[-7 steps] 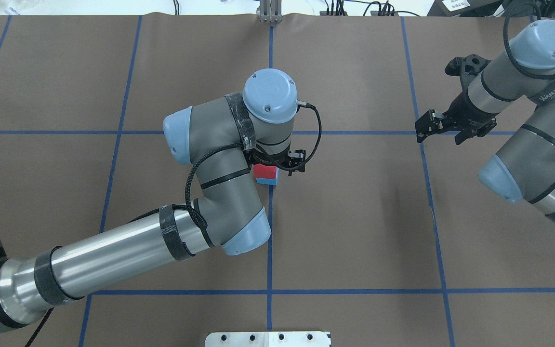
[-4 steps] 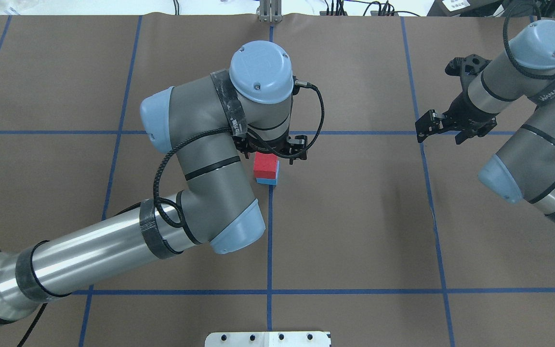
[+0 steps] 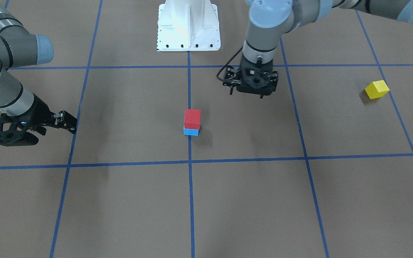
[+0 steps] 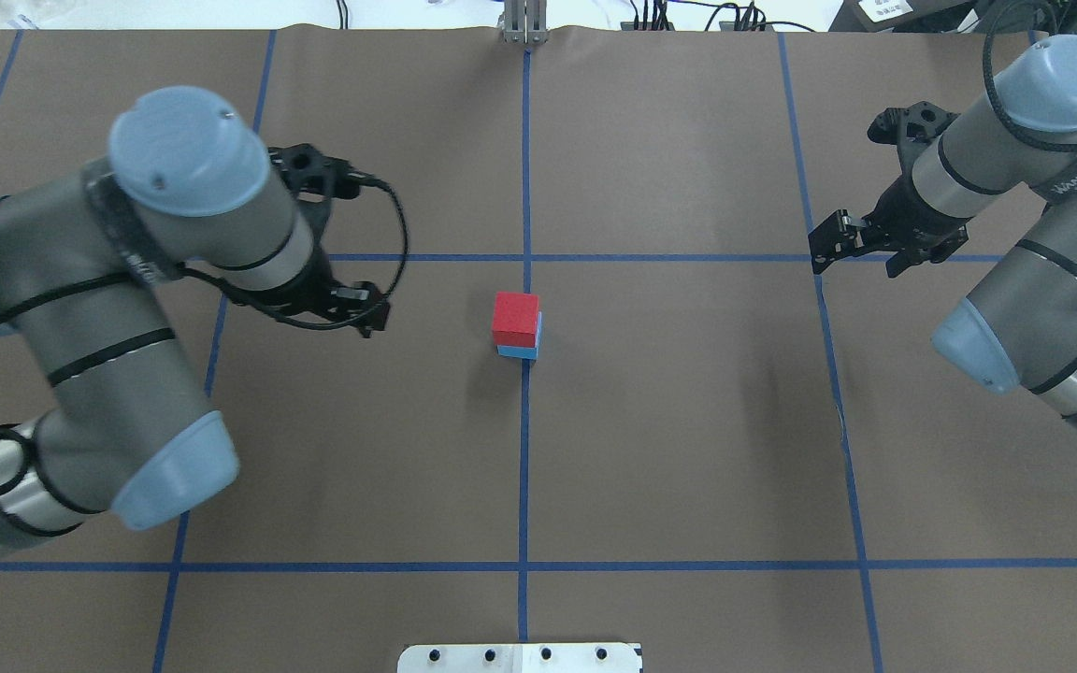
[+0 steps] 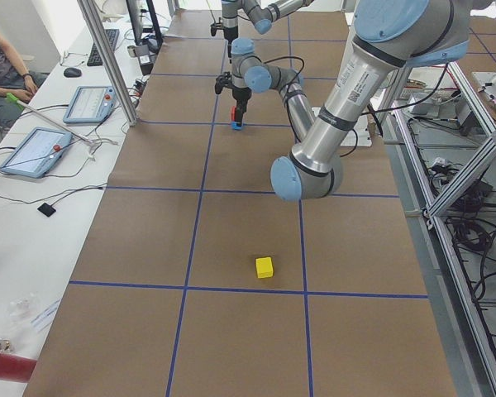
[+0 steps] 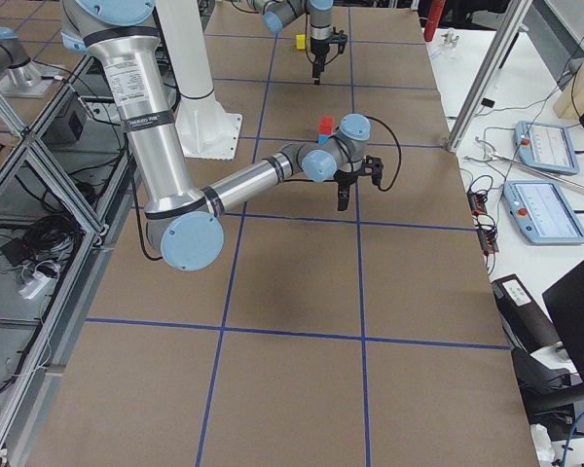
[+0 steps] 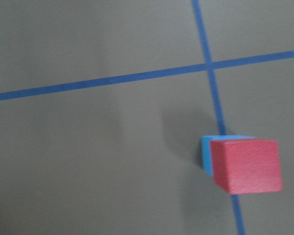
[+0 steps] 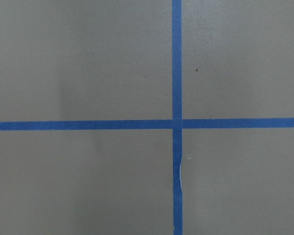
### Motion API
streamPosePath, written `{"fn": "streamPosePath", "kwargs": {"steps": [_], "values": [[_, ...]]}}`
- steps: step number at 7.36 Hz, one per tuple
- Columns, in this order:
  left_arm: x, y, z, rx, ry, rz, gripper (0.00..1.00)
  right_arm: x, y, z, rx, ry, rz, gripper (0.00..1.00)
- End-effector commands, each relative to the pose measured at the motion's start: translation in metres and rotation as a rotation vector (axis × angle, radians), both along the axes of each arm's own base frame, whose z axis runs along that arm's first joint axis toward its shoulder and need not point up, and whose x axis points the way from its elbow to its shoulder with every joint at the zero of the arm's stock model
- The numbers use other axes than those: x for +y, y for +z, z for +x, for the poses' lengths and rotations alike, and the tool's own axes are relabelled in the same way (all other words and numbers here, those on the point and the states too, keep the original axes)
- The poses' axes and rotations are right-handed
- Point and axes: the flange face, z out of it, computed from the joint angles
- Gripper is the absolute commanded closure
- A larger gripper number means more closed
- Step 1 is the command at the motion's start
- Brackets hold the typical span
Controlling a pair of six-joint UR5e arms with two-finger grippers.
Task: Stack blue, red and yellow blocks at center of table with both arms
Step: 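Open the left gripper and withdraw it from the stack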
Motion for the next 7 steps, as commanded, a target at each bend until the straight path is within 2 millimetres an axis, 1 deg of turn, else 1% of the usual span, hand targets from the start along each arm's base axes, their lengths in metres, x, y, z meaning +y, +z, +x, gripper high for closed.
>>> {"fn": "streamPosePath", "kwargs": {"steps": [1,2,3,4,5,6,7], "values": [[0.014,0.115,-0.08,-0.083,0.043,0.042,0.01,-0.003,-0.003,0.008,-0.006,0.012,0.003,0.0],[0.021,0.175,-0.118,-0.084,0.044,0.085,0.0,-0.001,-0.006,0.01,-0.008,0.015,0.01,0.0],[0.02,0.239,-0.158,-0.085,0.044,0.128,0.01,0.0,-0.011,0.012,-0.015,0.019,0.014,0.0],[0.02,0.304,-0.19,-0.042,0.062,0.104,0.0,0.001,-0.01,0.011,-0.012,0.021,0.012,0.0],[0.026,0.369,-0.228,-0.011,0.033,0.083,0.0,0.001,-0.01,0.011,-0.012,0.021,0.012,0.0],[0.036,0.417,-0.253,-0.009,-0.014,0.076,0.01,0.001,-0.011,0.011,-0.013,0.022,0.013,0.0],[0.044,0.451,-0.266,-0.021,-0.022,0.064,0.01,0.001,-0.011,0.01,-0.012,0.022,0.013,0.0]]}}
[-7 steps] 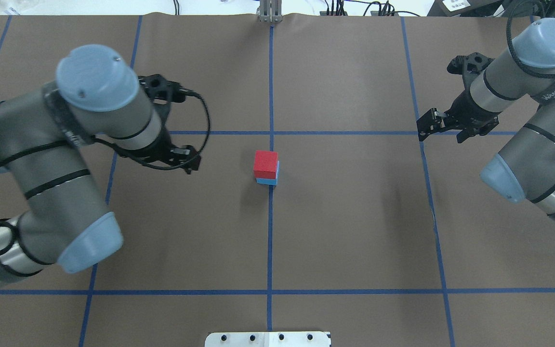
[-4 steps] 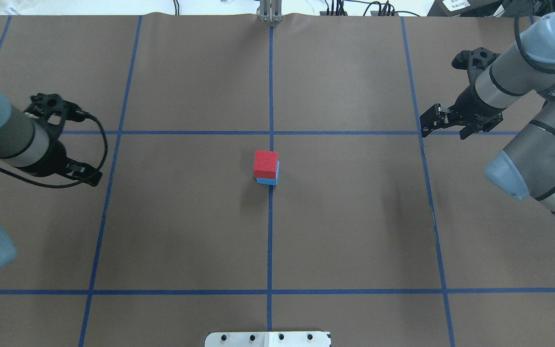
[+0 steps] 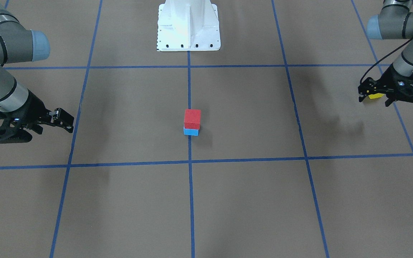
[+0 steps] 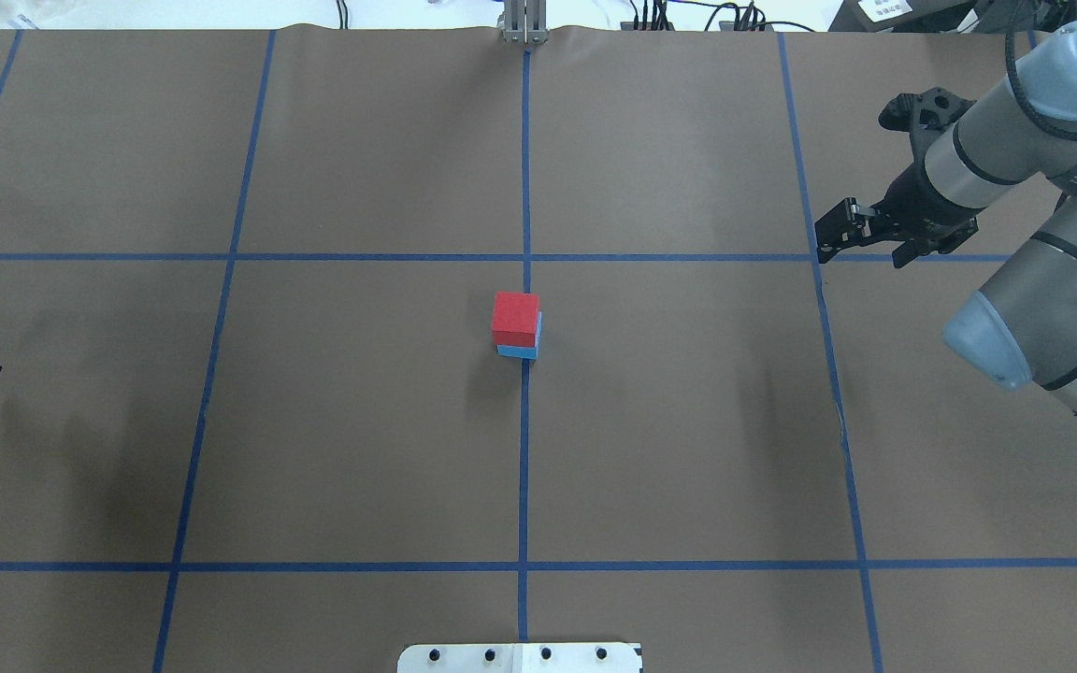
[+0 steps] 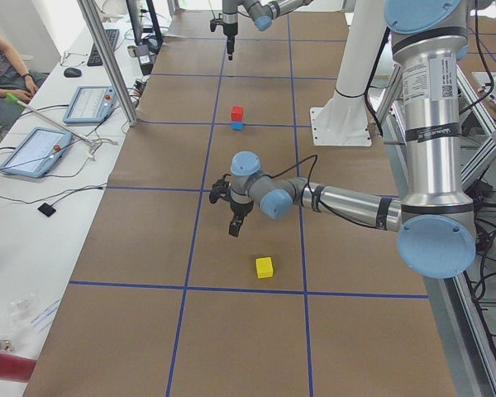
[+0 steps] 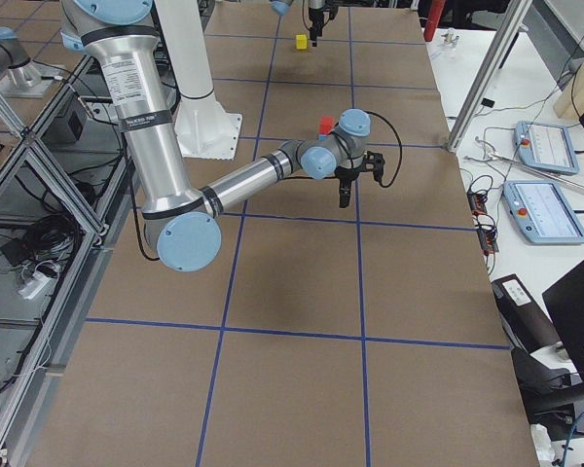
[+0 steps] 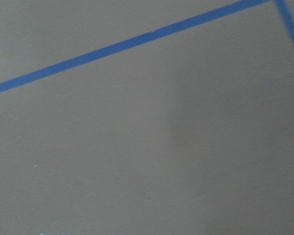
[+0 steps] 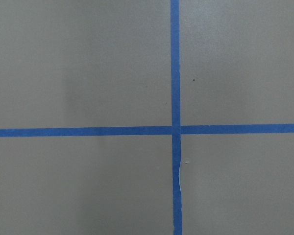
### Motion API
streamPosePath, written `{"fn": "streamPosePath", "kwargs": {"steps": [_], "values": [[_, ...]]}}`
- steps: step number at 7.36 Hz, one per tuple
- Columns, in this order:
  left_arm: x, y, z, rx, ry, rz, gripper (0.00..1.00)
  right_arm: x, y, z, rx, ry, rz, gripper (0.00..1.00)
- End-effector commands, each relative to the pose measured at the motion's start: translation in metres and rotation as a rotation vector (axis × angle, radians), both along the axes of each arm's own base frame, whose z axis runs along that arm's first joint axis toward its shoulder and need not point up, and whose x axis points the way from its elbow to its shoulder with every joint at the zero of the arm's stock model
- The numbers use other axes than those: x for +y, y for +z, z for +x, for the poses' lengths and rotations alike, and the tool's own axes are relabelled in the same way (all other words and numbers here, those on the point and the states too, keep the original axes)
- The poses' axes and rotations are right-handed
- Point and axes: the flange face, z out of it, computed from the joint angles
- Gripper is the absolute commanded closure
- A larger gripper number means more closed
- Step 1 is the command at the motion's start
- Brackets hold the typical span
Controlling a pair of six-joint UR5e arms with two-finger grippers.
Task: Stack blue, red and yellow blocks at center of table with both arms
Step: 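Reach the left gripper down to the yellow cube and grasp it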
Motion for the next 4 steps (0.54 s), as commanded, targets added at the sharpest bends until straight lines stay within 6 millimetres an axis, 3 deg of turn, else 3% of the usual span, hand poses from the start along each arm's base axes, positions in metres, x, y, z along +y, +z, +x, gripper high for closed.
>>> {"fn": "streamPosePath", "kwargs": {"steps": [1,4], "values": [[0.0218,0.062,-0.0378,0.007,-0.041,-0.029,0.01,0.0001,-0.0002,-0.0007,0.0,0.0,0.001,0.0],[0.0259,0.0613,-0.0463,0.063,-0.094,-0.12,0.0,0.0005,-0.0051,-0.0006,-0.006,0.002,0.004,0.0]]}}
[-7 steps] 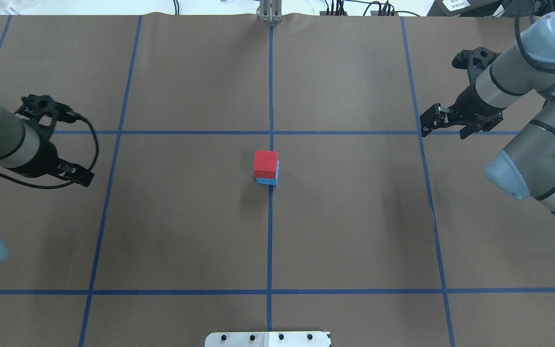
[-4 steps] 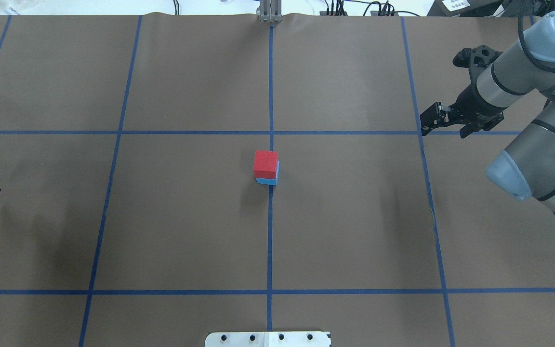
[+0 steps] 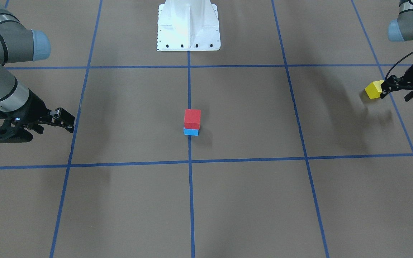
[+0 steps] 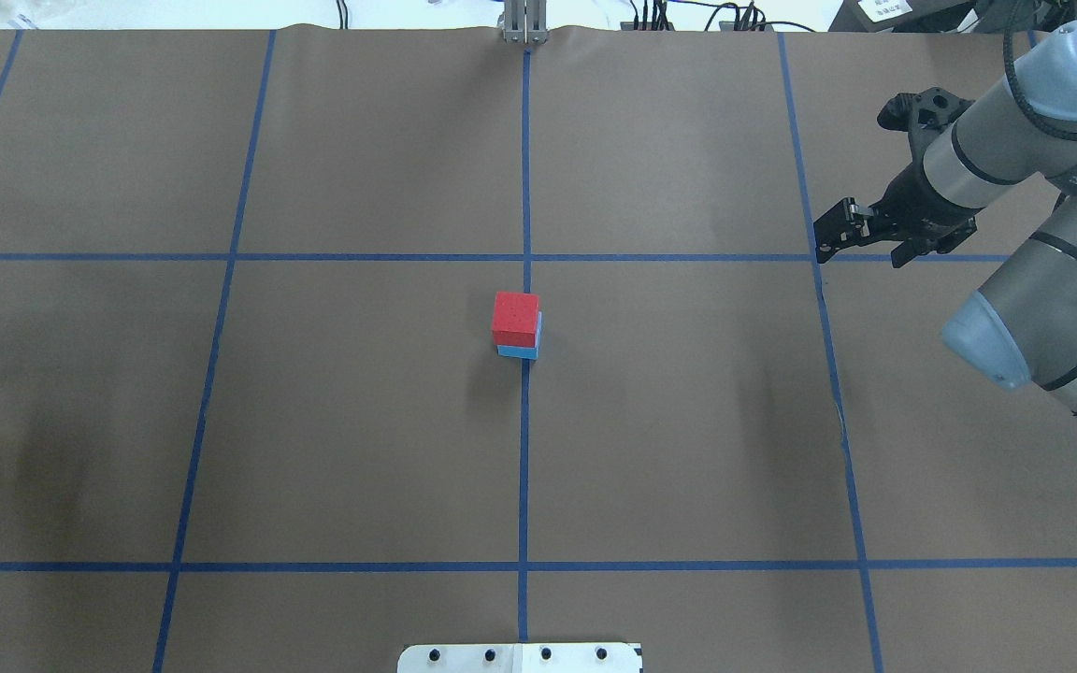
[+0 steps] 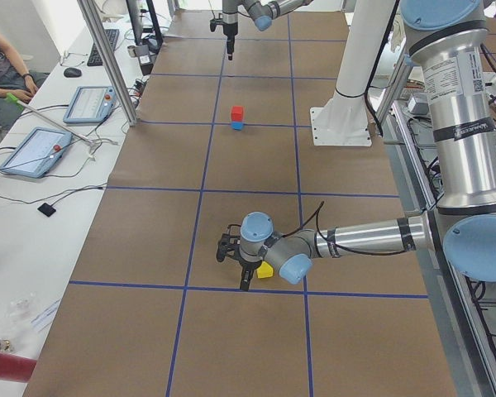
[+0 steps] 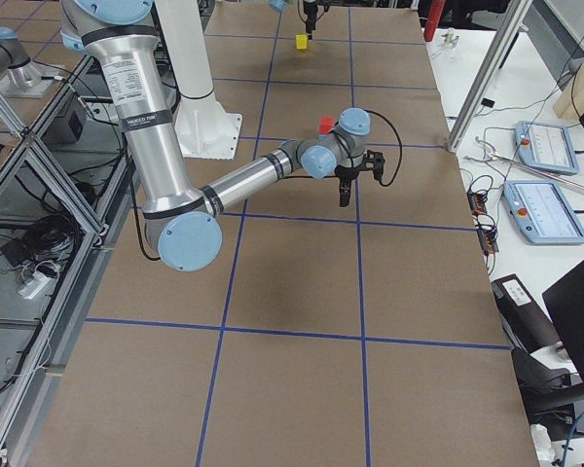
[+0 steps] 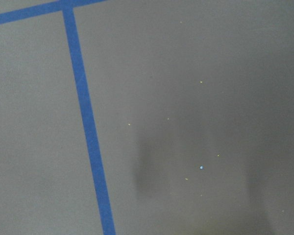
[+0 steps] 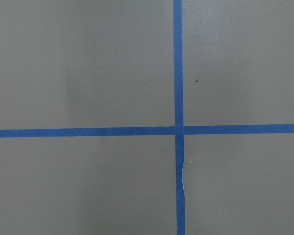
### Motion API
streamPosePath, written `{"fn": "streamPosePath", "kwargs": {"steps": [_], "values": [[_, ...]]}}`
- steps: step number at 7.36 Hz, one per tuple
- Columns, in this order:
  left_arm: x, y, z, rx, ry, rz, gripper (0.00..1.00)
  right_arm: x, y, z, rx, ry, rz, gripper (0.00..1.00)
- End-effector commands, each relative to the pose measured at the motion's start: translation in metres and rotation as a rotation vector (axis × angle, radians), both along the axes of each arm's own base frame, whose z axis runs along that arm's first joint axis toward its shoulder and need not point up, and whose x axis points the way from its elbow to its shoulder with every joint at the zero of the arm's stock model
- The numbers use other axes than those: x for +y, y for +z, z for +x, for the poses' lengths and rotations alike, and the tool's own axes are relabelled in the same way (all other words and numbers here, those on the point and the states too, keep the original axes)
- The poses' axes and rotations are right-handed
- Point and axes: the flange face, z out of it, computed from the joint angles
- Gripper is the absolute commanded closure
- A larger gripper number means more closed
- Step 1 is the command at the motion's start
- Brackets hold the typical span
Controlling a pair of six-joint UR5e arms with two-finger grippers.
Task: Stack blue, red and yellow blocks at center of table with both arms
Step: 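Reach the left gripper down to the yellow cube and grasp it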
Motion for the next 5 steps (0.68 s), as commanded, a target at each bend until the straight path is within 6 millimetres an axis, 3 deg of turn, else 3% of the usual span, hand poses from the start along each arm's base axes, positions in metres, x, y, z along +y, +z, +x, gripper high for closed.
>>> {"fn": "streamPosePath", "kwargs": {"steps": [1,4,5], "values": [[0.002,0.002,-0.003,0.02,-0.062,-0.071,0.0,0.0,-0.002,0.0,-0.003,0.001,0.002,0.0],[-0.003,-0.008,0.006,0.082,-0.132,-0.197,0.01,0.001,-0.001,0.0,-0.002,0.001,0.001,0.0],[0.002,0.003,0.003,0.067,-0.148,-0.225,0.01,0.001,0.0,0.001,-0.002,0.001,-0.001,0.0]]}}
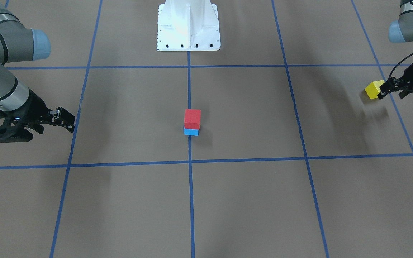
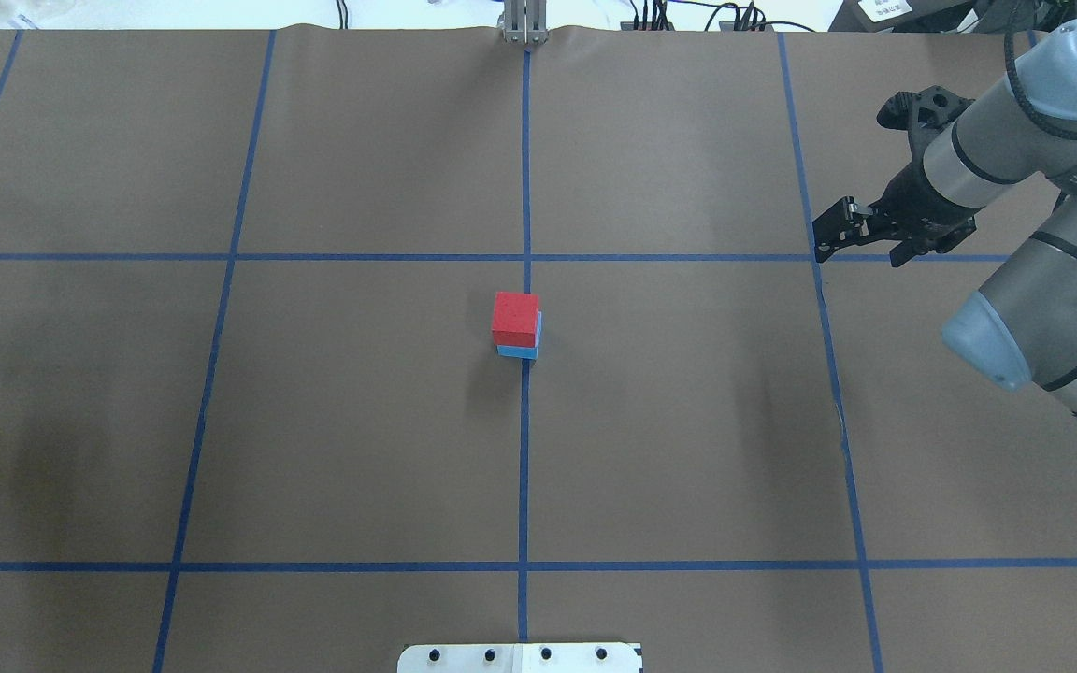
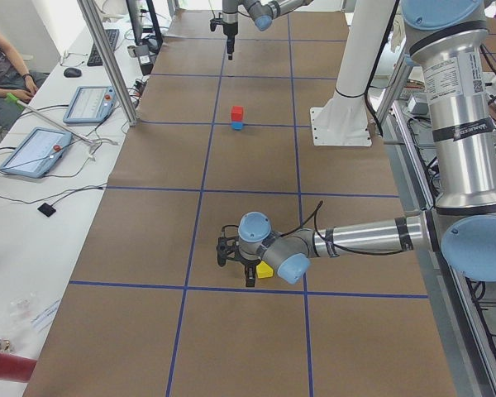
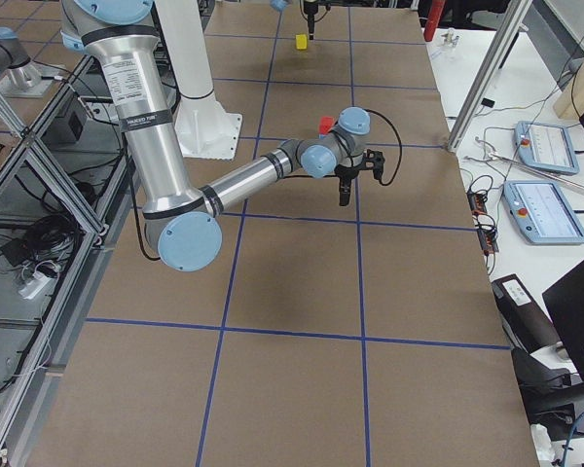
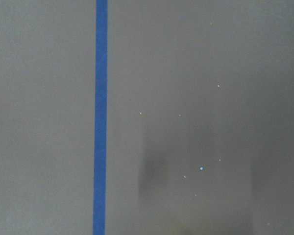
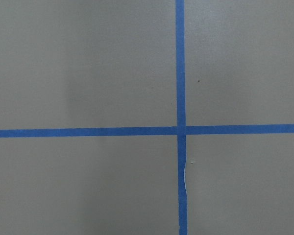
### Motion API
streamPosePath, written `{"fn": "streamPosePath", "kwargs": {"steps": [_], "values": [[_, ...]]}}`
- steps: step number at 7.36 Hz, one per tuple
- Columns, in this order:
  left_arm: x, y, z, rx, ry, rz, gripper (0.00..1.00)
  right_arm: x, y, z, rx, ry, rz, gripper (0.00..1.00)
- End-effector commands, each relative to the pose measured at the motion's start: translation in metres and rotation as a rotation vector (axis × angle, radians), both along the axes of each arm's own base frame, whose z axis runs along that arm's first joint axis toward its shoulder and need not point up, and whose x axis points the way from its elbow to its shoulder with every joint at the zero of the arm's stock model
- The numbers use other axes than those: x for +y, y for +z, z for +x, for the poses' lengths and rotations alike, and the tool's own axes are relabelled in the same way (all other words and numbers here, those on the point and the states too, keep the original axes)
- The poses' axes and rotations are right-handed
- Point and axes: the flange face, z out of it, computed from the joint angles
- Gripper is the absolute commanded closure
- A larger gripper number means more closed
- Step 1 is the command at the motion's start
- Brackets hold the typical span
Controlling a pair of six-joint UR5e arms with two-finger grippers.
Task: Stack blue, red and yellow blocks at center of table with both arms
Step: 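Reach the left gripper down to the yellow cube and grasp it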
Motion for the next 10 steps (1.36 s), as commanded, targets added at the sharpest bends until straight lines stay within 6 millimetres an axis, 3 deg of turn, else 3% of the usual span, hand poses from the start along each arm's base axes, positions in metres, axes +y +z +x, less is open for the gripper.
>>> {"fn": "streamPosePath", "kwargs": {"steps": [1,4,10], "values": [[0.006,0.01,-0.003,-0.005,-0.033,-0.056,0.01,0.0,0.0,0.0,0.0,0.0,0.001,0.0],[0.002,0.0,0.002,0.018,-0.065,-0.083,0.01,-0.001,-0.001,-0.001,-0.001,-0.001,0.0,0.0],[0.012,0.005,0.006,0.05,-0.023,-0.125,0.01,0.0,-0.001,0.0,-0.004,-0.003,-0.002,0.0]]}}
